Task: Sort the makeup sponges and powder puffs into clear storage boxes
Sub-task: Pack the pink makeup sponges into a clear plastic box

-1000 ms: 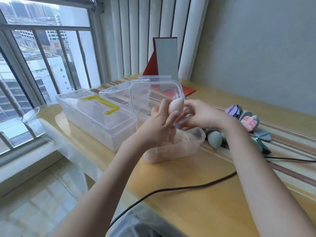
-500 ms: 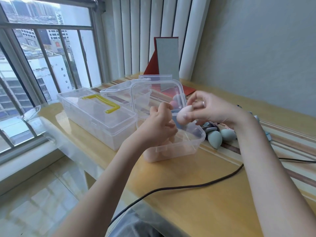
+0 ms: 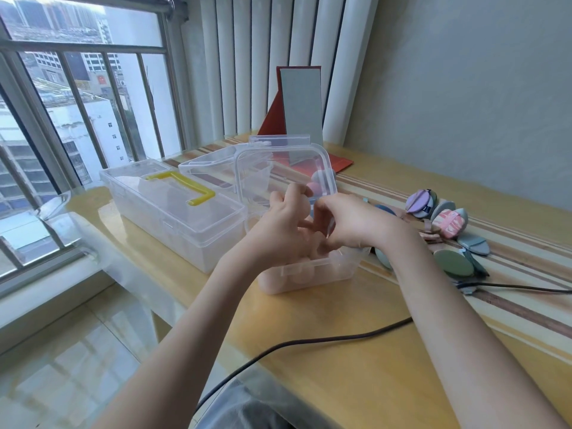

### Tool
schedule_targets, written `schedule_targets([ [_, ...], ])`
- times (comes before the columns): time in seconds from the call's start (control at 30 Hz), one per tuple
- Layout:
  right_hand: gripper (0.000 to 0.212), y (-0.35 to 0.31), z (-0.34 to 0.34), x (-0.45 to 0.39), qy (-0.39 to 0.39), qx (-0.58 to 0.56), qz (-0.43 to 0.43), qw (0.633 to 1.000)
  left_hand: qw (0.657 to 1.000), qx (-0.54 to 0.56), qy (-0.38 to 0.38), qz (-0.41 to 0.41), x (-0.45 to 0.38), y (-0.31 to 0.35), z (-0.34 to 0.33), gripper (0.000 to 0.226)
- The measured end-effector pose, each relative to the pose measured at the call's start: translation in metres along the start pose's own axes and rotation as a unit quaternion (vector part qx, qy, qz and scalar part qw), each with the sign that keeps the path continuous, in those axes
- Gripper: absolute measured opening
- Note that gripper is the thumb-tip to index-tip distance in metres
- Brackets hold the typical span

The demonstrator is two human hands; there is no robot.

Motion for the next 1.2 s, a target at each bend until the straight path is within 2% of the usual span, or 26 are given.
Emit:
schedule_targets([
  [0.13,0.029,0.000,0.000,-0.001,0.005,-0.035,0.008,0.999,0.999,0.040,0.004,-0.001,0.002,0.001,0.003,0.074],
  [0.3,0.026,0.010,0.000,0.001,-0.029,-0.100,-0.001,0.995,0.999,-0.023,-0.013,-0.031,0.000,0.008,-0.002,0.057],
  [0.43,0.019,0.016,0.003,0.005,-0.069,-0.269,-0.023,0.960,0.998,-0.056,-0.022,-0.031,0.000,0.010,-0.004,0.053],
  [0.63,0.055,0.010,0.005,-0.003,-0.005,-0.286,-0.009,0.958,0.998,-0.046,-0.019,-0.027,-0.001,0.007,-0.005,0.054],
  [0.83,0.031,0.019,0.006,-0.004,0.007,-0.375,-0.015,0.927,0.998,-0.048,-0.016,-0.042,0.000,0.008,-0.006,0.057],
  [0.93,0.038,0.020,0.015,0.002,0.018,-0.345,-0.007,0.938,0.999,-0.026,-0.020,-0.027,-0.001,0.005,-0.006,0.069],
  [1.0,0.049,0.018,0.014,0.011,-0.048,-0.280,0.006,0.959,0.999,-0.029,-0.020,-0.010,-0.003,0.001,-0.006,0.069],
  [1.07,0.052,0.013,0.009,0.022,-0.140,-0.216,0.021,0.966,0.999,-0.041,-0.025,0.004,-0.004,-0.001,-0.007,0.058],
  [1.1,0.050,0.012,0.007,0.026,-0.159,-0.192,0.025,0.968,0.998,-0.050,-0.032,0.010,-0.004,-0.001,-0.008,0.050],
  [1.2,0.048,0.009,0.008,0.023,-0.142,-0.121,0.012,0.982,0.996,-0.075,-0.048,0.009,-0.005,0.000,-0.010,0.028],
])
Point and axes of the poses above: each hand's wrist, its own x-axis away from the middle knuckle, its own z-axis out of the back of the hand, y = z × x, the point moved 8 cm from there along -x, towards the middle knuckle
